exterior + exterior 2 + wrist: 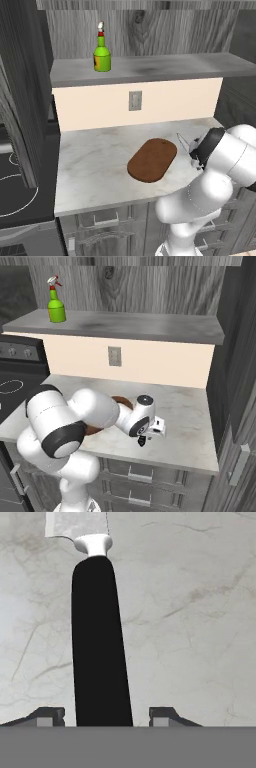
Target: Move the cutting board and knife to the sink. Then move spray from the cabinet to the counter.
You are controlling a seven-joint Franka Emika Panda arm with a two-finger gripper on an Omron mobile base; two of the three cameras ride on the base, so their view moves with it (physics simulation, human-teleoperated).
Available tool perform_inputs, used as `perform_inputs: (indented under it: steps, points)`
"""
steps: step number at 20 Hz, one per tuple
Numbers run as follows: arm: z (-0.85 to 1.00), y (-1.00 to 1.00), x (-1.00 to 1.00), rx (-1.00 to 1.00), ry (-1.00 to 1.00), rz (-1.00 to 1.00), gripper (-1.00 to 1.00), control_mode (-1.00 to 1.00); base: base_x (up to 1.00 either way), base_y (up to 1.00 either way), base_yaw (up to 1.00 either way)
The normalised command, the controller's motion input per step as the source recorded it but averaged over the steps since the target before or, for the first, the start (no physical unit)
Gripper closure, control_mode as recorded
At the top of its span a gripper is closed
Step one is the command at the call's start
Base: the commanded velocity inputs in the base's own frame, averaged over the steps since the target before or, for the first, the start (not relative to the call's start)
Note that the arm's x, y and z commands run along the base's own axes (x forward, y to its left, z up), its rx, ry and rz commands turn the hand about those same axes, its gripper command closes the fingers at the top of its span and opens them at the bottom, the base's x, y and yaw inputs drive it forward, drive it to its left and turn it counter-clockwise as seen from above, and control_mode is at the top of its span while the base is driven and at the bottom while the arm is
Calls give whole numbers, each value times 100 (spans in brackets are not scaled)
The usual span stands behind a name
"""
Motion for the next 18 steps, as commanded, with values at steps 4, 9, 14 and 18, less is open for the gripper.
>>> perform_inputs:
  steps: [4,9,14,18]
  points:
    - [-44,3,0,-3,-2,0,100,-100,0,0,0]
    - [-34,49,-16,-11,-2,0,100,-100,0,0,0]
    - [-12,20,-11,-2,0,0,100,-100,0,0,0]
    - [2,0,-12,0,-1,1,100,-100,0,0,0]
